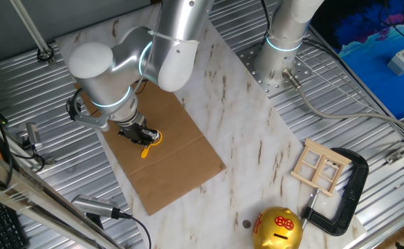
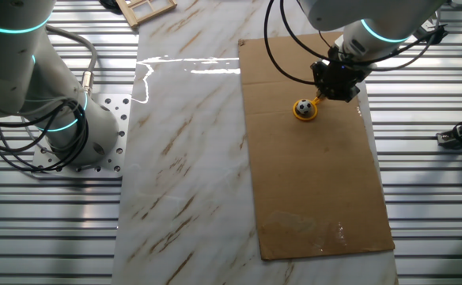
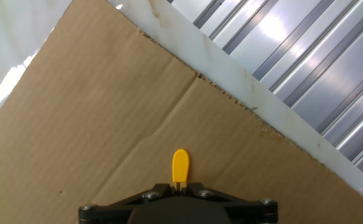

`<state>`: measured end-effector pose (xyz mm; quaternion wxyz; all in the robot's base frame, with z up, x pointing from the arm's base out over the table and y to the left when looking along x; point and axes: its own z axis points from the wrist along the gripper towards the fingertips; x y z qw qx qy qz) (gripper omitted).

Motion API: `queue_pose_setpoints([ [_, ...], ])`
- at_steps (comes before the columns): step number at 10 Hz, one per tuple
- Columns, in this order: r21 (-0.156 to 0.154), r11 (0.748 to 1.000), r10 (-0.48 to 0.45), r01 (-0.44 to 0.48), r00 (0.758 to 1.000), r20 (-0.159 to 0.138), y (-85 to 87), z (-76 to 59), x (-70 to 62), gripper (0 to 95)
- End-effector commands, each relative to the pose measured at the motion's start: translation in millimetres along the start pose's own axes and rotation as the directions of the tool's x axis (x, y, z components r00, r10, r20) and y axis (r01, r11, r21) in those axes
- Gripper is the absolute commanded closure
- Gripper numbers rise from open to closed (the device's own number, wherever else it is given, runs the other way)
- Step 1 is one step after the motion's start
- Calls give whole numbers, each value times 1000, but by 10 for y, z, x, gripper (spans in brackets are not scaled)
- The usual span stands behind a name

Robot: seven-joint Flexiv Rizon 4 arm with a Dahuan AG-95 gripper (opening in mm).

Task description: Attach the bubble ring to the ball

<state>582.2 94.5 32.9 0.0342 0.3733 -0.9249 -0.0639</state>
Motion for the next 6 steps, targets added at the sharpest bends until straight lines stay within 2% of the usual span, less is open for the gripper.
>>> queue_pose_setpoints([
  [1, 0, 1000, 1, -1, 1000, 0, 0, 1, 0, 950],
  [6, -1, 1000, 3, -3, 1000, 3, 0, 1, 0, 950],
])
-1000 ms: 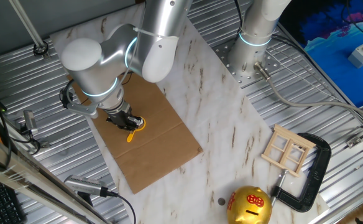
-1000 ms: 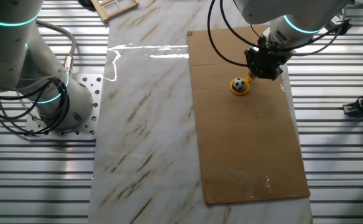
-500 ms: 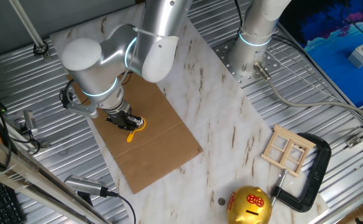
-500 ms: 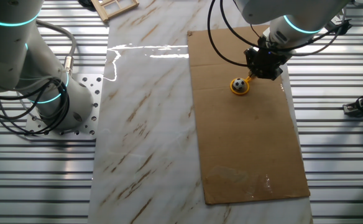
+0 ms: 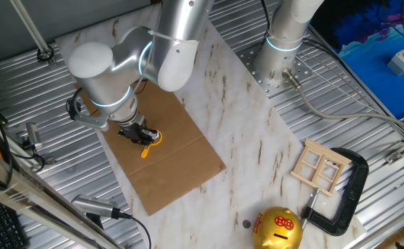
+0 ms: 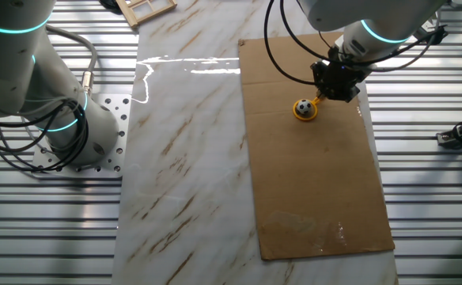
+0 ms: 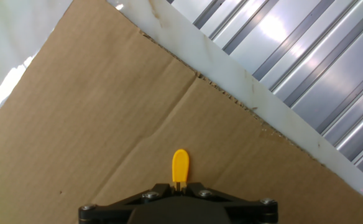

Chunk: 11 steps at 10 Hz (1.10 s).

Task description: Attach the bubble ring to the ball

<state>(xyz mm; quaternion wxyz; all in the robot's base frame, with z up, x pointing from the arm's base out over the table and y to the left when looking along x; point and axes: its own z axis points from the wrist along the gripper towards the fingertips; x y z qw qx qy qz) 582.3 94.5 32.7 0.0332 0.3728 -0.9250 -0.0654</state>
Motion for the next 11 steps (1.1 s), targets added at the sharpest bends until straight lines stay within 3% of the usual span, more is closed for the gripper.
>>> queue_pose_setpoints([
  [1, 1, 1000, 3, -3, 1000, 0, 1, -1, 0, 950],
  [11, 0, 1000, 8, -8, 1000, 6, 1, -1, 0, 950],
])
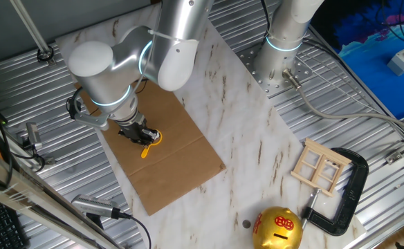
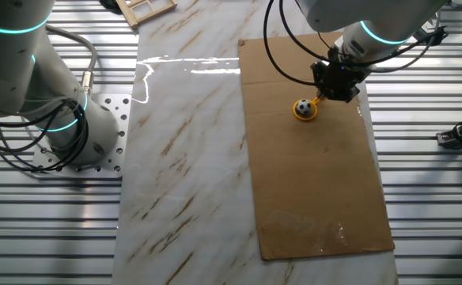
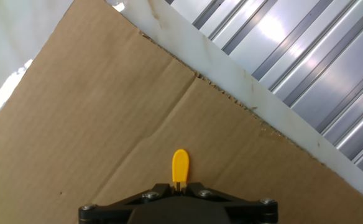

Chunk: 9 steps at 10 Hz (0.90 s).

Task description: Attach the bubble ring to the ball

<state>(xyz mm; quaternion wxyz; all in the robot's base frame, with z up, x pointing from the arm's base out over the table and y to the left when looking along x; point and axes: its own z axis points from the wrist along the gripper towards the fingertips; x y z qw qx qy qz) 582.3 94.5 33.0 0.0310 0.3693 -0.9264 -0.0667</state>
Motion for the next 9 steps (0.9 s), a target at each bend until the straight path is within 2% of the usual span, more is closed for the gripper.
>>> queue_pose_setpoints([
  [1, 2, 1000, 1, -1, 1000, -1, 0, 2, 1, 950],
  [9, 1, 1000, -2, 2, 1000, 0, 0, 2, 1, 950],
])
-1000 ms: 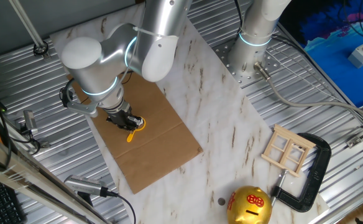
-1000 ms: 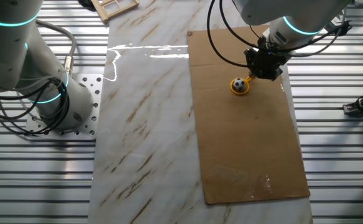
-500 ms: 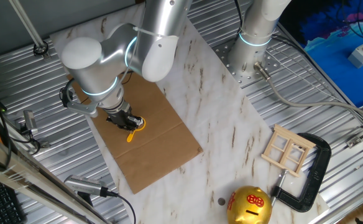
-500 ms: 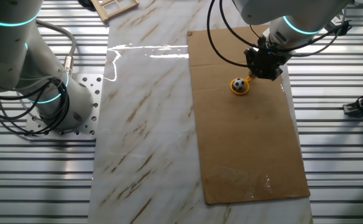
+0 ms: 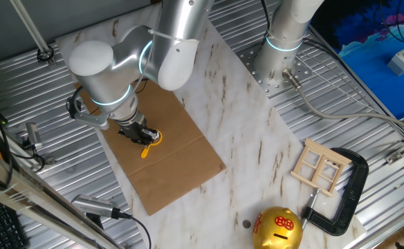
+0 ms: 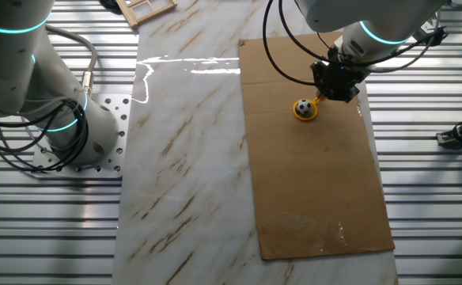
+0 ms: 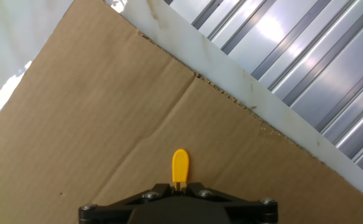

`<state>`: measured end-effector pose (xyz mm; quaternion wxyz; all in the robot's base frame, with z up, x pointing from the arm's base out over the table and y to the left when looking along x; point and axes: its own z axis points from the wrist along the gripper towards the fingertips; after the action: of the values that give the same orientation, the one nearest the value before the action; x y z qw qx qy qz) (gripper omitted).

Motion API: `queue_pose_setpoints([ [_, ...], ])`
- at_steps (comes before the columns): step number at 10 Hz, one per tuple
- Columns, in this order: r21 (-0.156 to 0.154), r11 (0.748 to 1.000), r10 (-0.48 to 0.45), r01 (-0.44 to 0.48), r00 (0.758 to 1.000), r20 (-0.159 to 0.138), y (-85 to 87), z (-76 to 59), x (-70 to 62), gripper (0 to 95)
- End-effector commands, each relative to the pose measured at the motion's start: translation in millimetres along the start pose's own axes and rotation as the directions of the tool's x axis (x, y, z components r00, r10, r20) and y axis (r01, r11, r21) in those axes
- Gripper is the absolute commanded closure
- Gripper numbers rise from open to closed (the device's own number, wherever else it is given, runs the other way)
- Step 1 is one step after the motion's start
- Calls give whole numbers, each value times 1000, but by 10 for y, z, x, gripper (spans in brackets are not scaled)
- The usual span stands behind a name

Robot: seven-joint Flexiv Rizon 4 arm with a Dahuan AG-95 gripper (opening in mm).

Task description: Attach the bubble ring to the ball

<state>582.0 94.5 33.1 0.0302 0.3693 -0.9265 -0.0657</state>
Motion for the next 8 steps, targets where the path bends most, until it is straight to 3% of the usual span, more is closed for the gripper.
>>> queue_pose_setpoints([
  [1, -2, 1000, -4, 4, 1000, 0, -2, 2, -1, 950],
  [8, -11, 1000, 0, 0, 1000, 16, -2, 2, -1, 950],
])
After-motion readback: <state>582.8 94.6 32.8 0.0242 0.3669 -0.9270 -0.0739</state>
